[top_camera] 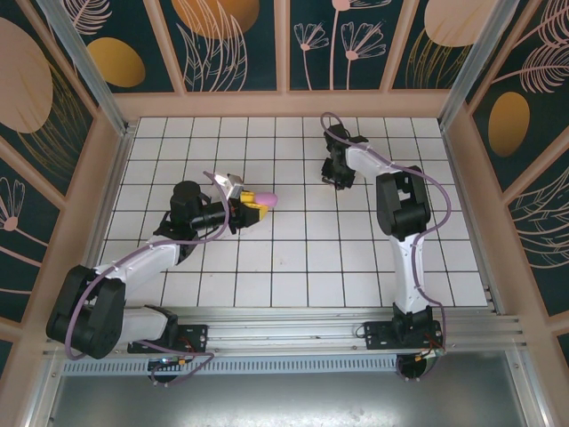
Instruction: Insert wireless bluetooth earbuds into charging case
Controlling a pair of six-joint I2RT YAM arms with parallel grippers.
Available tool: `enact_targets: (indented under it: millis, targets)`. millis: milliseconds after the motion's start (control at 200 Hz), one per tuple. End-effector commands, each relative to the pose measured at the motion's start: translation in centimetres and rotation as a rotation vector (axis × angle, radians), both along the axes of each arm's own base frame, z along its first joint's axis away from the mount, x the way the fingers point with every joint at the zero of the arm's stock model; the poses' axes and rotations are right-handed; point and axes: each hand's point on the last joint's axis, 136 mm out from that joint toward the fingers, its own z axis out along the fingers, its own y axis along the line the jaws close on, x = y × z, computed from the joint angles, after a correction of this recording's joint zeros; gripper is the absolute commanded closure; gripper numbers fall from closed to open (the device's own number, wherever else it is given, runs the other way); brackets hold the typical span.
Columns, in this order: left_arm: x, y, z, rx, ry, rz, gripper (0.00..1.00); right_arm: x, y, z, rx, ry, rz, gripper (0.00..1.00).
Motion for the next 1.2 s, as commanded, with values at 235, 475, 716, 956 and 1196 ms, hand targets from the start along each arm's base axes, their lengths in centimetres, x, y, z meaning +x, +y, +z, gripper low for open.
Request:
enact_targets:
  millis: [235,475,716,956,1196]
  targets:
    - [-0.8,-0.1,1.6,-0.031,-0.046,-0.024,1.00,-1.4,0.4,-0.7,-0.104,0.045,0.141,0.84]
    - [-1.0,0.0,1.8,-0.033,-0.051,-0.024,1.00,-1.9,1.7,1.7,-0.035,-0.024,0.180,0.85]
    - [-1.1,-0.1,2.4,-0.035,-0.070,-0.036,1.00,-4.6,6.4,10.7,0.146,-0.246,0.335,0.90]
    - [-0.6,-0.4,3.2,-0.039,-0.087,-0.042,1.00,-12.5,11.7,19.3,0.394,-0.408,0.621,0.91]
    - [-0.4,-0.6,4.2,-0.046,-0.104,-0.048,1.00,-19.7,14.2,25.1,0.597,-0.507,0.781,0.93]
